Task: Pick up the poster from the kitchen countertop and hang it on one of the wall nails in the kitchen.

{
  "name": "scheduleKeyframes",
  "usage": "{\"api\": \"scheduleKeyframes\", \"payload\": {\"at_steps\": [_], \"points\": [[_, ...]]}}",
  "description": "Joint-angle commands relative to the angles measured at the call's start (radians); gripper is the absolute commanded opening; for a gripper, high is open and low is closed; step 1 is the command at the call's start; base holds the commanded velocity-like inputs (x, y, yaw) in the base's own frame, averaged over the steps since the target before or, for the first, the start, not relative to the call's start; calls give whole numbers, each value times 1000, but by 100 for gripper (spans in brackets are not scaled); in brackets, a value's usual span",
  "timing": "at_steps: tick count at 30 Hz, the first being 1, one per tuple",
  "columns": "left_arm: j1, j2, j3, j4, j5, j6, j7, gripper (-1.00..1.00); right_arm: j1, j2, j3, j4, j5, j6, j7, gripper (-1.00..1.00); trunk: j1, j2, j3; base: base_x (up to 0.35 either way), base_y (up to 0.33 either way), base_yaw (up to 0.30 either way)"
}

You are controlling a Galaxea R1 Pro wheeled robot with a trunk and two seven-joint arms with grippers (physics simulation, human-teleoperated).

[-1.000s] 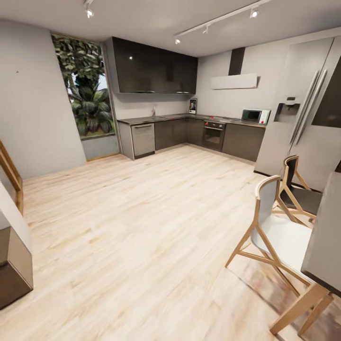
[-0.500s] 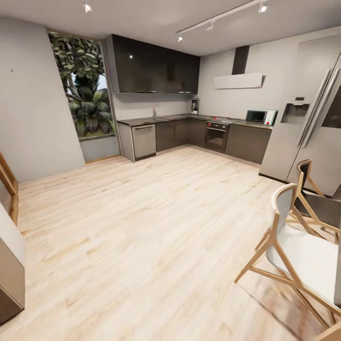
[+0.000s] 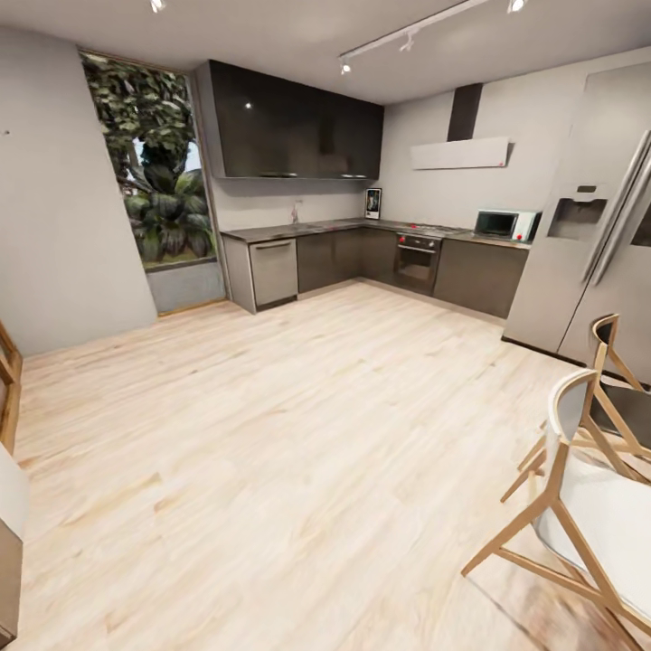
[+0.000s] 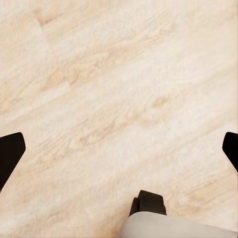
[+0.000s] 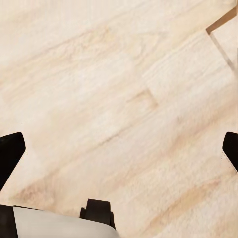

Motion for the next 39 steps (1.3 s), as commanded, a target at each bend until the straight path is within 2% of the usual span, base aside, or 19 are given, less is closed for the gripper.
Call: {"api": "scheduleKeyframes", "payload": {"at_steps": [1,39], "points": [[0,0,1,-1,0,0,0,100,-1,-1,6,1,7,-1,-8,100,1,0,-1,339,0,0],[0,0,1,-1,0,0,0,100,-1,-1,6,1,8,-1,-10,100,1,0,-1,339,0,0]]}}
